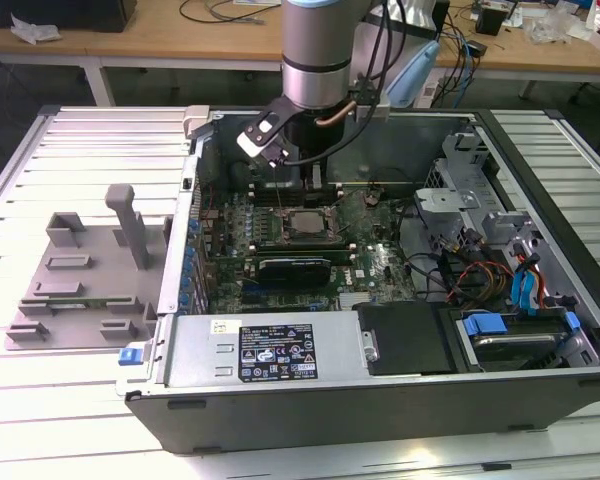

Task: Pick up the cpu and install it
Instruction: 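Close the cpu cover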

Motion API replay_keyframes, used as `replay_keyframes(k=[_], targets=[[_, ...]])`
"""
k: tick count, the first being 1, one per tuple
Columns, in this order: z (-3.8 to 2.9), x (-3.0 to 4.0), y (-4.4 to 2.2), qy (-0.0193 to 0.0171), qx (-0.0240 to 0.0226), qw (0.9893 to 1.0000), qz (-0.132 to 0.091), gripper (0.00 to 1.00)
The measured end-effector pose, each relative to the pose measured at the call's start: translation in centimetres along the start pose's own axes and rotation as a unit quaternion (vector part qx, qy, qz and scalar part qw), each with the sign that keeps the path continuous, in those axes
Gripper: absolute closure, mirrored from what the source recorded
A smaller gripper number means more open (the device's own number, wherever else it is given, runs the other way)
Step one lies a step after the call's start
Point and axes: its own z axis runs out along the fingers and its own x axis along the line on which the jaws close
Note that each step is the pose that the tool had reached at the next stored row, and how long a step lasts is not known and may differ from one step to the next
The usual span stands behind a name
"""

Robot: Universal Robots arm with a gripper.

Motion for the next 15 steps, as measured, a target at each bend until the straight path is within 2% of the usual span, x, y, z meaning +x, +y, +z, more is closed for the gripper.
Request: replay_keyframes(k=[11,15], targets=[[-1.39,0.0,0.06,0.0,0.0,1.0,0.0,0.89],[-1.41,-0.01,0.11,0.0,0.0,1.0,0.0,0.89]])
